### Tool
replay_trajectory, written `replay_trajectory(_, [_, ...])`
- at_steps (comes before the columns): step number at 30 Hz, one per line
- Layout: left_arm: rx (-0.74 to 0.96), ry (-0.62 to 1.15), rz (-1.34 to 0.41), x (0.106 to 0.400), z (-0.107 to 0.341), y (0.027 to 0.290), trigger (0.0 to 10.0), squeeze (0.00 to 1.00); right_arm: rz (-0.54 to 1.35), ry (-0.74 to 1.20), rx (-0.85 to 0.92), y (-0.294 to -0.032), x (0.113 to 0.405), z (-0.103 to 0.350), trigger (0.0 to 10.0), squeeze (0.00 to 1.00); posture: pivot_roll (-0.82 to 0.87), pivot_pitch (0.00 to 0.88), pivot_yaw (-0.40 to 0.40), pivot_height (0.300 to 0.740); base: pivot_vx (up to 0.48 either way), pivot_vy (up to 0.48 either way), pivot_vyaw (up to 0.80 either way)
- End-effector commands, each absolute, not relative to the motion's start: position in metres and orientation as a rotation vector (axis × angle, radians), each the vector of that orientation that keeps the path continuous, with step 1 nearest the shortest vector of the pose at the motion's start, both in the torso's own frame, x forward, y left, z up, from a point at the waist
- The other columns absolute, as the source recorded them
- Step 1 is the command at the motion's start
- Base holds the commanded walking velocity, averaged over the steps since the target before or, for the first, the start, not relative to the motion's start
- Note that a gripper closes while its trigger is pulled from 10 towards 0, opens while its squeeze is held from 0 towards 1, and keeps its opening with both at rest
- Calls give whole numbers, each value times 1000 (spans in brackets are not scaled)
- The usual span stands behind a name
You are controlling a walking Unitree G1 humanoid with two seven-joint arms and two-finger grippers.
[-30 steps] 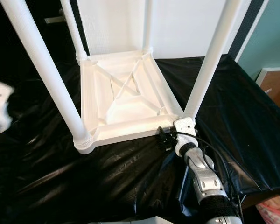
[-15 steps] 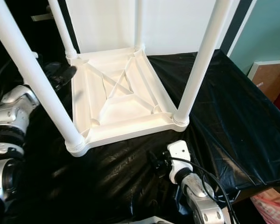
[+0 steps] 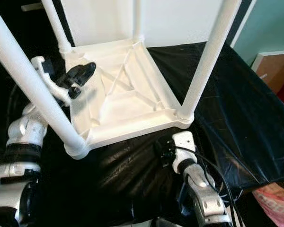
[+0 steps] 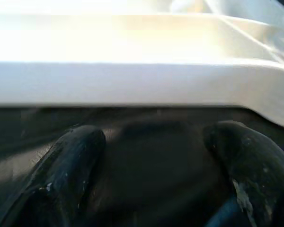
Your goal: Building children table
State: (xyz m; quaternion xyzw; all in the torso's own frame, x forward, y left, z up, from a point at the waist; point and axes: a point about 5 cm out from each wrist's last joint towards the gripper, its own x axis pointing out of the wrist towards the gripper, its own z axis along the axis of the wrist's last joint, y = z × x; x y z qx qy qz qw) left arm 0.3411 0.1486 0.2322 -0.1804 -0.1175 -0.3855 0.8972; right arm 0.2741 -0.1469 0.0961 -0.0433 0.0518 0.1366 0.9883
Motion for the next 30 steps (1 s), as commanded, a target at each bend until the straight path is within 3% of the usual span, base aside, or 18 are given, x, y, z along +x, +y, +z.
replay_trajectory(1, [-312, -337, -1339, 307, 237, 119, 10000, 0, 257, 125, -78, -149, 281, 92, 10000, 0, -95, 138, -21, 740, 0, 0, 0])
replay_trajectory(10, [-370, -340, -1331, 284, 241, 89, 10000, 0, 269, 113, -102, -146, 305, 97, 10000, 0, -51, 125, -26, 740, 0, 0, 0])
replay_trajectory(19, [-524, -316, -1384, 245, 241, 18, 10000, 0, 250, 129, -123, -155, 328, 99, 10000, 0, -28, 110, -30, 740, 0, 0, 0])
replay_trajectory(27, [-529, -311, -1381, 240, 242, 9, 10000, 0, 241, 127, -125, -157, 333, 97, 10000, 0, -25, 111, -30, 740, 0, 0, 0])
replay_trajectory(29, [-376, -237, -1224, 260, 225, -10, 10000, 0, 107, 145, -145, -173, 343, 96, 10000, 0, -21, 107, -17, 740, 0, 0, 0])
replay_trajectory(30, [-376, -237, -1224, 260, 225, -10, 10000, 0, 107, 145, -145, -173, 343, 96, 10000, 0, -21, 107, -17, 740, 0, 0, 0])
